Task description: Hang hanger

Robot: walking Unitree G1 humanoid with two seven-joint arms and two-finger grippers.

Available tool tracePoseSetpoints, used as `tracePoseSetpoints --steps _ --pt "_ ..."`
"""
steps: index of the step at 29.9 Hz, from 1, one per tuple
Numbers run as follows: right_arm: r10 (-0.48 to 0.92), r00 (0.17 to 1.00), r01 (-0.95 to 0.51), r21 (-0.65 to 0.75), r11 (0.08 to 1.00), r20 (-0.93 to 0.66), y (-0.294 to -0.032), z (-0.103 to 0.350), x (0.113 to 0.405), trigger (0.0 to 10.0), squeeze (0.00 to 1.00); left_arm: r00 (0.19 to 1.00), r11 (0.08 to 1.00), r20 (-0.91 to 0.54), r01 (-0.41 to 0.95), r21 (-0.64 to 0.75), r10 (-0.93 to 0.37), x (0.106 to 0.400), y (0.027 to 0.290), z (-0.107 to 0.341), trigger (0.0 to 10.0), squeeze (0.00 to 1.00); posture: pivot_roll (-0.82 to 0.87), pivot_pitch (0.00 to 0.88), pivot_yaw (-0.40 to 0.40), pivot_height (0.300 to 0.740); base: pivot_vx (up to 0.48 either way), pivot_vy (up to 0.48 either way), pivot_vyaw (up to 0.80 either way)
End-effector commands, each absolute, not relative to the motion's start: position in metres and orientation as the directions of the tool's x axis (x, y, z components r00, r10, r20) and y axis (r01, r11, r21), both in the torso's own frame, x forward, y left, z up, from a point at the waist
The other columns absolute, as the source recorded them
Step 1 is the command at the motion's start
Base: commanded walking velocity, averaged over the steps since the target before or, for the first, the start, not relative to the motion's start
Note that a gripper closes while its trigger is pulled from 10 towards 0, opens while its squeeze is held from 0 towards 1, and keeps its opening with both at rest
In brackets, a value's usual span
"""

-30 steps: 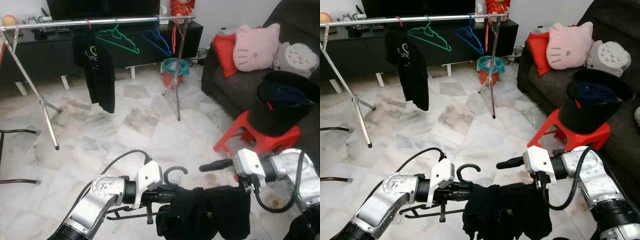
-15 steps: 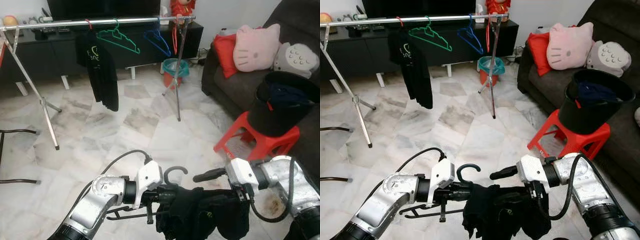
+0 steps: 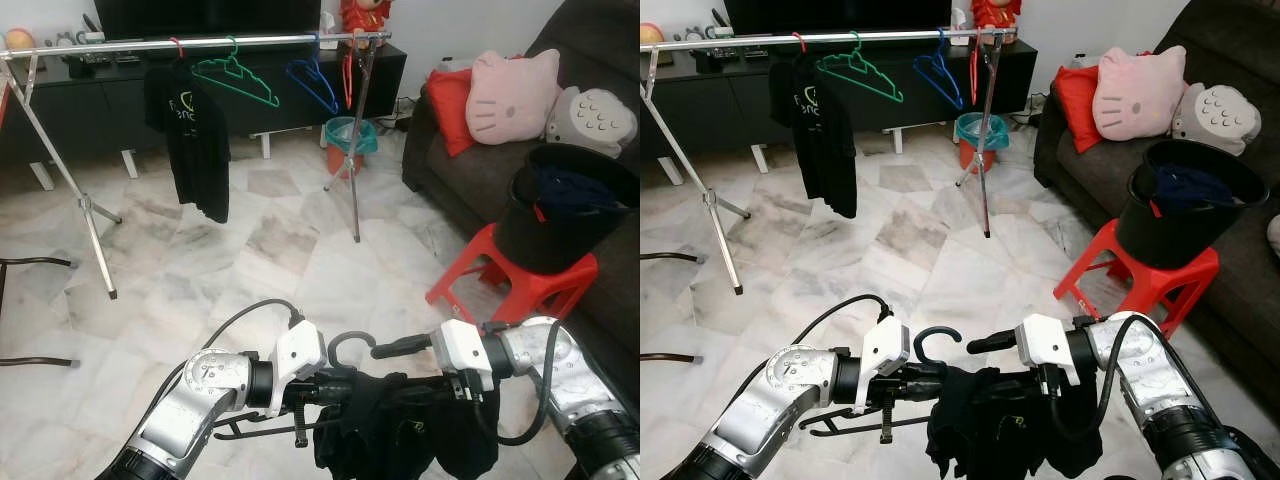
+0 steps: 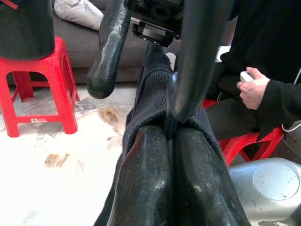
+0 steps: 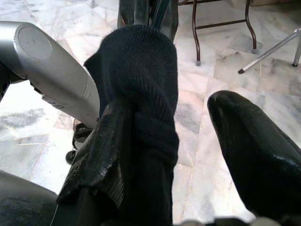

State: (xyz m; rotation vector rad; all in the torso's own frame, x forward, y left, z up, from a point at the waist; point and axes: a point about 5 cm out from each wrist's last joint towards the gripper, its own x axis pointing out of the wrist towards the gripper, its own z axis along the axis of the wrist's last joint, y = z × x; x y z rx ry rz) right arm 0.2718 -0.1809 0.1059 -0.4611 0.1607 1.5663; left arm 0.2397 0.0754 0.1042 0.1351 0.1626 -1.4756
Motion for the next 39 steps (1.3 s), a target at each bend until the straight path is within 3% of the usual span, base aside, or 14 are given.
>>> tracePoseSetpoints --steps 1,8,9,10,12,13,39 --pt "0.931 0.038 -0.980 -0.195 -0.036 -0.364 -0.184 0.112 0.276 10.0 0.00 0.067 0.066 -0.165 0.998 0.010 -0.984 0.238 0.071 0.112 10.0 0.00 -0.03 0.000 -0.076 0.740 0.000 0.000 0.00" --pt "0.927 -0.008 -0.986 -0.151 -0.069 -0.374 -0.183 0.106 0.274 9.8 0.00 0.068 0.067 -0.164 0.998 0.012 -0.984 0.239 0.070 0.113 10.0 0.00 -0.02 0.000 -0.079 0.740 0.000 0.000 0.00" --pt "0.927 -0.012 -0.986 -0.147 -0.073 -0.375 -0.183 0.105 0.273 5.5 0.00 0.068 0.067 -0.164 0.998 0.012 -0.984 0.239 0.070 0.113 10.0 0.00 -0.02 0.000 -0.080 0.740 0.000 0.000 0.00" --pt "0.927 -0.014 -0.987 -0.145 -0.074 -0.376 -0.183 0.105 0.273 2.8 0.00 0.068 0.067 -0.165 0.998 0.012 -0.984 0.239 0.071 0.113 10.0 0.00 -0.02 0.000 -0.080 0.740 0.000 0.000 0.00" --pt "0.926 -0.014 -0.987 -0.145 -0.074 -0.376 -0.182 0.105 0.273 2.8 0.00 0.068 0.067 -0.165 0.998 0.012 -0.984 0.239 0.071 0.113 10.0 0.00 -0.02 0.000 -0.080 0.740 0.000 0.000 0.00" --pt "0.925 -0.018 -0.987 -0.139 -0.076 -0.380 -0.183 0.104 0.273 0.0 0.00 0.068 0.067 -0.166 0.998 0.012 -0.984 0.239 0.071 0.113 10.0 0.00 -0.02 0.000 -0.081 0.740 0.000 0.000 0.00" --pt "0.902 -0.091 -0.986 -0.086 -0.140 -0.423 -0.183 0.096 0.267 0.0 0.00 0.063 0.063 -0.166 0.998 0.008 -0.984 0.239 0.070 0.113 10.0 0.00 -0.02 0.000 -0.083 0.740 0.000 0.000 0.00"
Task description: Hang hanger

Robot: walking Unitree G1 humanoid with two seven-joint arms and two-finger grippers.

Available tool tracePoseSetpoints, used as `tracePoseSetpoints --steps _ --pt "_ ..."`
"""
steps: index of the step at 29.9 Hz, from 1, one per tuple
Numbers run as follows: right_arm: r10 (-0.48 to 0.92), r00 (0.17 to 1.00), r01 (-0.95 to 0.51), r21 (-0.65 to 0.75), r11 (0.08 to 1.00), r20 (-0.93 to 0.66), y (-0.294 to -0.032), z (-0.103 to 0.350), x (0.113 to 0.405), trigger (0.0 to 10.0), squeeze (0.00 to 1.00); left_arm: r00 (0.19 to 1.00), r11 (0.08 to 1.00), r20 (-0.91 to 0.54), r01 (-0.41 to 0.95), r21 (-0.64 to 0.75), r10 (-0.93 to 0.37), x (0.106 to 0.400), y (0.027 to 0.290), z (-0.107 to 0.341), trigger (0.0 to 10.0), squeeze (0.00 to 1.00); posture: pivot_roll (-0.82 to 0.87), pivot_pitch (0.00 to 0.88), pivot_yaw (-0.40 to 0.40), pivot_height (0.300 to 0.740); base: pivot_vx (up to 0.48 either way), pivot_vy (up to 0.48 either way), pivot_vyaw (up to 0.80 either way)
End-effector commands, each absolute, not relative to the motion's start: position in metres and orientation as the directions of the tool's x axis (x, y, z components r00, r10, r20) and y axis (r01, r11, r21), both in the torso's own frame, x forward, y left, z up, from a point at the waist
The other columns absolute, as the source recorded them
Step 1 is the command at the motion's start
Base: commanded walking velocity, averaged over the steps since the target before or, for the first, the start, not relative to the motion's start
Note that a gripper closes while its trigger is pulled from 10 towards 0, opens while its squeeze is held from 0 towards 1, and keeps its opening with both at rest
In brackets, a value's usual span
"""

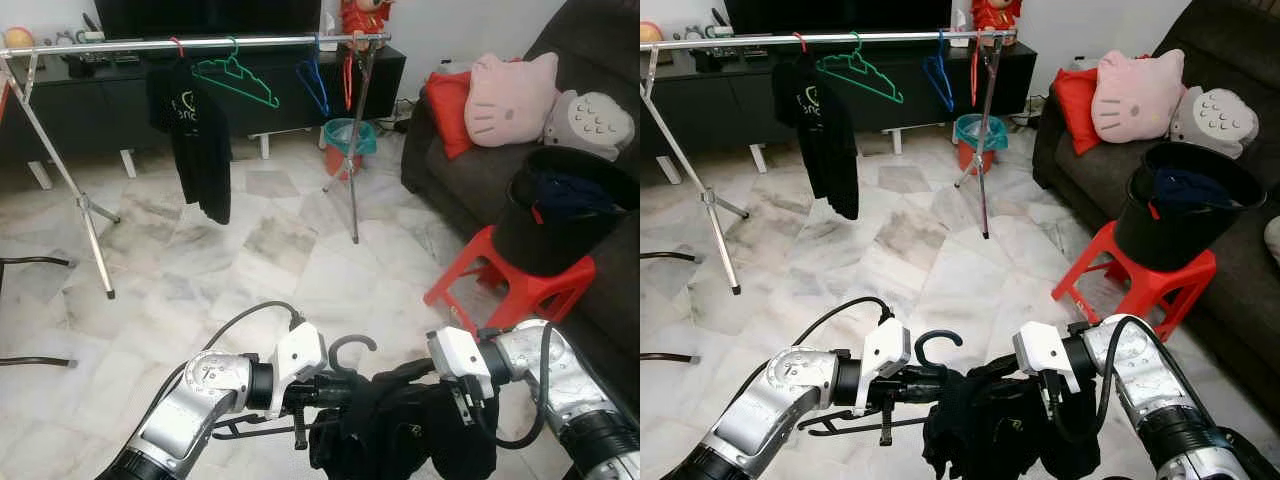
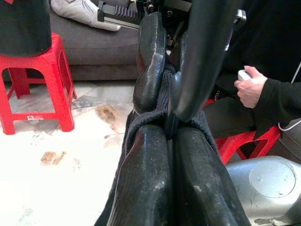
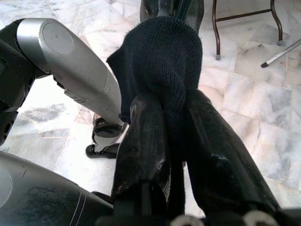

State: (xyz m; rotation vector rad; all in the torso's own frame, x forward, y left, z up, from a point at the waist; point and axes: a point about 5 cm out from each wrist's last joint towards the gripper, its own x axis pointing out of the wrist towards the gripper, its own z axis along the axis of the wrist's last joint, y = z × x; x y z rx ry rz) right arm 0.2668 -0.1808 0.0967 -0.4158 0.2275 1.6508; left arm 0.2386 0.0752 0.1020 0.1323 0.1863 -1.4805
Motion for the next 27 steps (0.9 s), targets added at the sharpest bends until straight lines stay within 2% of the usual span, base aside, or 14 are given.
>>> tracePoseSetpoints --steps 1,6,19,20,21,22,27 --pt "0.899 -0.094 -0.986 -0.082 -0.143 -0.428 -0.1829 0.0960 0.2672 0.0 0.00 0.064 0.063 -0.166 0.998 0.008 -0.984 0.2388 0.0702 0.1125 10.0 0.00 -0.02 0.000 -0.083 0.740 0.000 0.000 0.00" --pt "0.884 -0.105 -0.985 -0.075 -0.156 -0.456 -0.1834 0.0923 0.2654 0.0 0.00 0.066 0.065 -0.163 0.998 0.011 -0.984 0.2396 0.0697 0.1130 10.0 0.00 -0.02 0.000 -0.082 0.740 0.000 0.000 0.00" --pt "0.893 -0.073 -0.987 -0.095 -0.128 -0.444 -0.1806 0.0935 0.2690 0.0 0.00 0.077 0.076 -0.163 0.997 0.015 -0.984 0.2412 0.0701 0.1133 10.0 0.00 -0.02 0.000 -0.079 0.740 0.000 0.000 0.00" --pt "0.894 -0.072 -0.987 -0.096 -0.127 -0.442 -0.1805 0.0935 0.2691 0.0 0.00 0.081 0.079 -0.163 0.997 0.015 -0.983 0.2417 0.0704 0.1133 10.0 0.28 -0.02 0.000 -0.079 0.740 0.000 0.000 0.00" --pt "0.894 -0.070 -0.987 -0.097 -0.126 -0.442 -0.1804 0.0935 0.2692 0.0 0.00 0.085 0.084 -0.161 0.996 0.015 -0.983 0.2423 0.0707 0.1134 9.8 0.92 -0.02 0.000 -0.079 0.740 0.000 0.000 0.00" --pt "0.894 -0.070 -0.987 -0.097 -0.126 -0.442 -0.1804 0.0933 0.2691 0.0 0.00 0.085 0.085 -0.161 0.996 0.012 -0.983 0.2426 0.0710 0.1135 9.8 1.00 -0.02 0.000 -0.078 0.740 0.000 0.000 0.00" --pt "0.894 -0.067 -0.987 -0.100 -0.123 -0.443 -0.1802 0.0931 0.2694 0.0 0.00 0.083 0.082 -0.164 0.997 0.011 -0.983 0.2431 0.0739 0.1147 9.8 1.00 -0.02 0.000 -0.077 0.740 0.000 0.000 0.00"
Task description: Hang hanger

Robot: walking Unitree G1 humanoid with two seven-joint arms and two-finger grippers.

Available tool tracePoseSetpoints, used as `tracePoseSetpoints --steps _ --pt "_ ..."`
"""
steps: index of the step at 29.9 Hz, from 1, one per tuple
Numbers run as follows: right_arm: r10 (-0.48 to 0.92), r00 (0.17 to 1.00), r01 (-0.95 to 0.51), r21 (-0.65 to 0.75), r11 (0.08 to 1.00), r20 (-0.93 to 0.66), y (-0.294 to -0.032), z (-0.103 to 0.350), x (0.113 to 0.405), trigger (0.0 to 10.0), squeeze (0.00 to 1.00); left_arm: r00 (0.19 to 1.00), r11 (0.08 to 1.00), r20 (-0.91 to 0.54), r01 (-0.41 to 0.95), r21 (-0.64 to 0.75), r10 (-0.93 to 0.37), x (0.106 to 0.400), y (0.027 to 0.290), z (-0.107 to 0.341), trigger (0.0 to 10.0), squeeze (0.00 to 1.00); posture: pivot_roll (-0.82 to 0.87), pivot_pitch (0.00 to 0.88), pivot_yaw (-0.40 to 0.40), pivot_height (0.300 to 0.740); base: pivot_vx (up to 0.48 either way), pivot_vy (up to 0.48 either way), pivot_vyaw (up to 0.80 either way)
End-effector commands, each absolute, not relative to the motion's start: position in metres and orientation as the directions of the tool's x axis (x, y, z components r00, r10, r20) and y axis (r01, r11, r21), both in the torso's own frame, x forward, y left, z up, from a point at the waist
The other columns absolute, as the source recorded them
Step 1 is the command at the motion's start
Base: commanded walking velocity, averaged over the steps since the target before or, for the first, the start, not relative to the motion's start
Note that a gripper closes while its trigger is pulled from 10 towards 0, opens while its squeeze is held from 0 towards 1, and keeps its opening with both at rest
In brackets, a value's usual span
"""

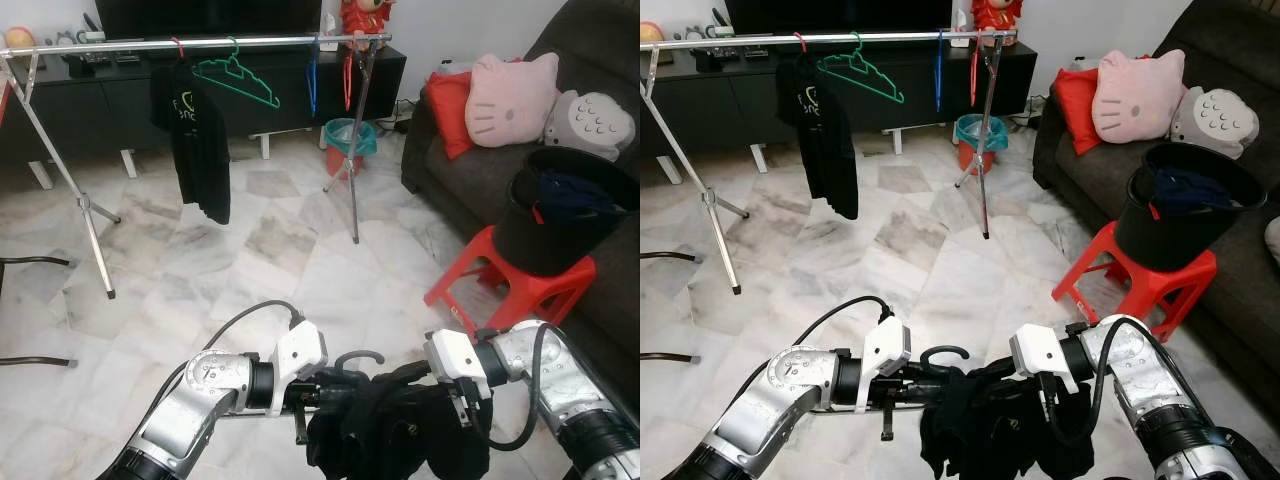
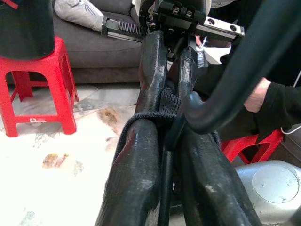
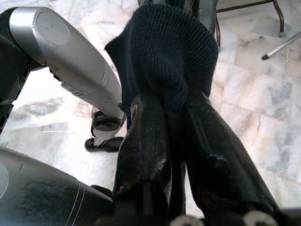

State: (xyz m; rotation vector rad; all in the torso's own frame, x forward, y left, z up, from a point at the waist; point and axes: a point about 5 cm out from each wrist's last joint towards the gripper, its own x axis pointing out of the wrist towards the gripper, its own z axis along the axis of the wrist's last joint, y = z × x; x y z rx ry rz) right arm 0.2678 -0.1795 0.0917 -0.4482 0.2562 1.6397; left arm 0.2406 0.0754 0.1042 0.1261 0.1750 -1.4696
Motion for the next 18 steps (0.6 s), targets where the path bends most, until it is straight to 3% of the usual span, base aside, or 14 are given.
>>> tracePoseSetpoints --steps 1,10,18 --pt "0.894 -0.066 -0.987 -0.100 -0.122 -0.444 -0.180 0.093 0.269 0.0 0.00 0.082 0.081 -0.165 0.997 0.010 -0.983 0.243 0.075 0.115 9.8 1.00 -0.02 0.000 -0.077 0.740 0.000 0.000 0.00" --pt "0.891 -0.039 -0.988 -0.118 -0.103 -0.452 -0.180 0.092 0.272 0.0 0.00 0.074 0.075 -0.197 0.997 0.004 -0.978 0.242 0.085 0.114 9.8 1.00 -0.02 0.000 -0.075 0.740 0.000 0.000 0.00" --pt "0.889 -0.005 -0.987 -0.140 -0.078 -0.458 -0.181 0.091 0.275 0.0 0.00 0.150 0.140 -0.281 0.989 0.057 -0.948 0.251 0.107 0.110 9.8 1.00 -0.01 0.000 -0.073 0.740 0.000 0.000 0.00"
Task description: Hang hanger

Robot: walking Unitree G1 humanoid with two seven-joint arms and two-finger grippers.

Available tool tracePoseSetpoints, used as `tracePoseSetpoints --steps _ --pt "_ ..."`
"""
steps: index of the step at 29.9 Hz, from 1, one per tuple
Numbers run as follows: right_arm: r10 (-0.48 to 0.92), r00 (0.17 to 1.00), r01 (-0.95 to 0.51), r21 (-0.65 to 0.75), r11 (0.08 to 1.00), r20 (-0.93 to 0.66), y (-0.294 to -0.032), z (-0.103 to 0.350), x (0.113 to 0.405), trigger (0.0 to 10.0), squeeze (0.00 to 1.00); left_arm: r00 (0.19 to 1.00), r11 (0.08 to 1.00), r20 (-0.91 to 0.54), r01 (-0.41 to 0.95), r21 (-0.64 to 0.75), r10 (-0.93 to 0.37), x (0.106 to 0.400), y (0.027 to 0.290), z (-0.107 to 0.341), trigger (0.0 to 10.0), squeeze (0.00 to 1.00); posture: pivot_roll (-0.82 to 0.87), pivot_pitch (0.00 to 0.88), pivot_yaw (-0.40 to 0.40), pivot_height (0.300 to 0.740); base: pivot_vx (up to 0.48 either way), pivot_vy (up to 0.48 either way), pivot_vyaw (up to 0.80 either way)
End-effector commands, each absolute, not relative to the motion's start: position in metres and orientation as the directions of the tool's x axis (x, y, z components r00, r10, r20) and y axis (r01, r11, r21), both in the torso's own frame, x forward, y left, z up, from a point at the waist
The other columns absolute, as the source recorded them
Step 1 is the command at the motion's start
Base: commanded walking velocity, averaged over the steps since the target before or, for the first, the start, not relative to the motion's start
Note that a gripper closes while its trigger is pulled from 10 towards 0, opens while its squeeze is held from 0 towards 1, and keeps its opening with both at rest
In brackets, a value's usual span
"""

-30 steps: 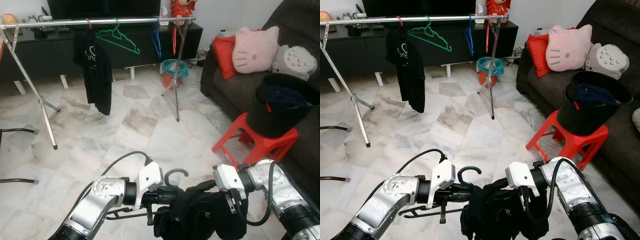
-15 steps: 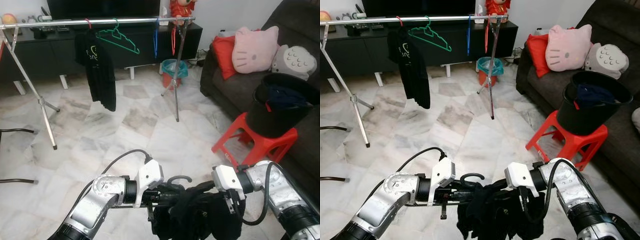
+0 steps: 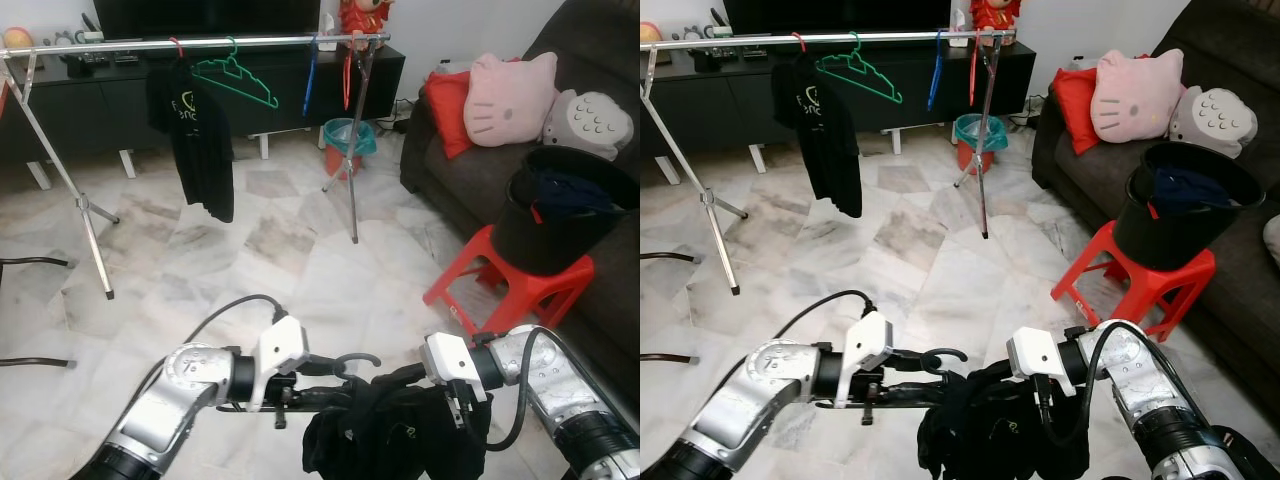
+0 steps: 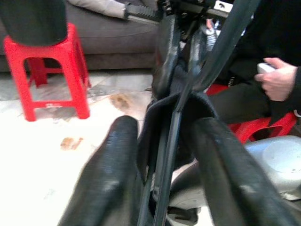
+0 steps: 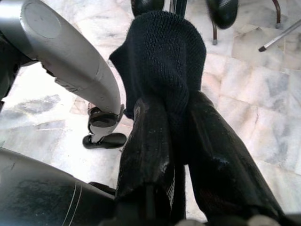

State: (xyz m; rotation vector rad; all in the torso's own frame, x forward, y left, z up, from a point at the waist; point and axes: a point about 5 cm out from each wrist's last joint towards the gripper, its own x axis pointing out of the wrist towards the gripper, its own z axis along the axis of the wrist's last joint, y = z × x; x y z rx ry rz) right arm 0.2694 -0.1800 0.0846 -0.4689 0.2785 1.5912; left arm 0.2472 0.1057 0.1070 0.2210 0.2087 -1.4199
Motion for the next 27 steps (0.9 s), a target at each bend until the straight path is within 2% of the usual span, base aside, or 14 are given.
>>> tracePoseSetpoints --steps 1,4,5,6,7,9,11,13,14,19,20,24,27 --pt "0.885 0.023 -0.986 -0.159 -0.058 -0.465 -0.182 0.091 0.277 0.0 0.00 0.184 0.170 -0.294 0.983 0.070 -0.938 0.253 0.115 0.110 9.8 1.00 -0.01 0.000 -0.072 0.740 0.000 0.000 0.00" --pt "0.883 0.053 -0.985 -0.172 -0.031 -0.465 -0.183 0.090 0.279 0.0 0.00 0.204 0.189 -0.312 0.979 0.079 -0.928 0.255 0.123 0.110 9.9 1.00 -0.01 0.000 -0.072 0.740 0.000 0.000 0.00" --pt "0.883 0.066 -0.984 -0.178 -0.020 -0.464 -0.183 0.090 0.280 0.0 0.00 0.215 0.199 -0.316 0.976 0.085 -0.924 0.255 0.125 0.110 10.0 0.95 -0.01 0.000 -0.072 0.740 0.000 0.000 0.00" --pt "0.882 0.093 -0.982 -0.190 0.004 -0.462 -0.184 0.090 0.282 0.0 0.00 0.238 0.218 -0.321 0.971 0.096 -0.917 0.256 0.130 0.110 10.0 0.43 -0.01 0.000 -0.072 0.740 0.000 0.000 0.00" --pt "0.878 0.155 -0.975 -0.211 0.064 -0.453 -0.187 0.090 0.286 0.0 0.00 0.314 0.284 -0.326 0.949 0.137 -0.892 0.261 0.140 0.109 10.0 0.00 -0.01 0.000 -0.068 0.740 0.000 0.000 0.00" --pt "0.876 0.184 -0.972 -0.217 0.093 -0.446 -0.188 0.090 0.288 0.0 0.00 0.358 0.322 -0.326 0.933 0.162 -0.875 0.263 0.145 0.108 10.0 0.00 -0.01 0.000 -0.067 0.740 0.000 0.000 0.00" --pt "0.874 0.201 -0.969 -0.218 0.113 -0.442 -0.188 0.088 0.287 0.0 0.00 0.449 0.415 -0.314 0.893 0.173 -0.836 0.268 0.160 0.106 10.0 0.00 -0.01 0.000 -0.062 0.740 0.000 0.000 0.00" --pt "0.873 0.205 -0.969 -0.218 0.117 -0.442 -0.188 0.087 0.287 0.0 0.00 0.472 0.438 -0.310 0.882 0.176 -0.826 0.270 0.163 0.106 10.0 0.00 -0.01 0.000 -0.062 0.740 0.000 0.000 0.00" --pt "0.873 0.207 -0.970 -0.212 0.123 -0.441 -0.188 0.085 0.285 0.0 0.00 0.519 0.490 -0.288 0.855 0.169 -0.805 0.270 0.173 0.107 10.0 0.00 -0.02 0.000 -0.059 0.740 0.000 0.000 0.00" --pt "0.869 0.221 -0.968 -0.207 0.141 -0.443 -0.191 0.081 0.283 0.0 0.00 0.585 0.561 -0.260 0.811 0.168 -0.768 0.271 0.186 0.108 10.0 0.00 -0.01 0.000 -0.060 0.740 0.000 0.000 0.00" --pt "0.861 0.242 -0.965 -0.208 0.163 -0.448 -0.193 0.078 0.283 0.0 0.00 0.646 0.622 -0.228 0.763 0.176 -0.729 0.273 0.196 0.109 10.0 0.00 -0.01 0.000 -0.059 0.740 0.000 0.000 0.00" --pt "0.853 0.272 -0.958 -0.212 0.195 -0.446 -0.196 0.077 0.284 0.0 0.00 0.733 0.707 -0.180 0.681 0.192 -0.656 0.278 0.210 0.111 10.0 0.00 -0.01 0.000 -0.060 0.740 0.000 0.000 0.00" --pt "0.836 0.317 -0.945 -0.230 0.234 -0.449 -0.201 0.076 0.287 0.0 0.00 0.849 0.830 -0.108 0.528 0.181 -0.517 0.284 0.232 0.113 10.0 0.00 -0.01 0.000 -0.059 0.740 0.000 0.000 0.00"
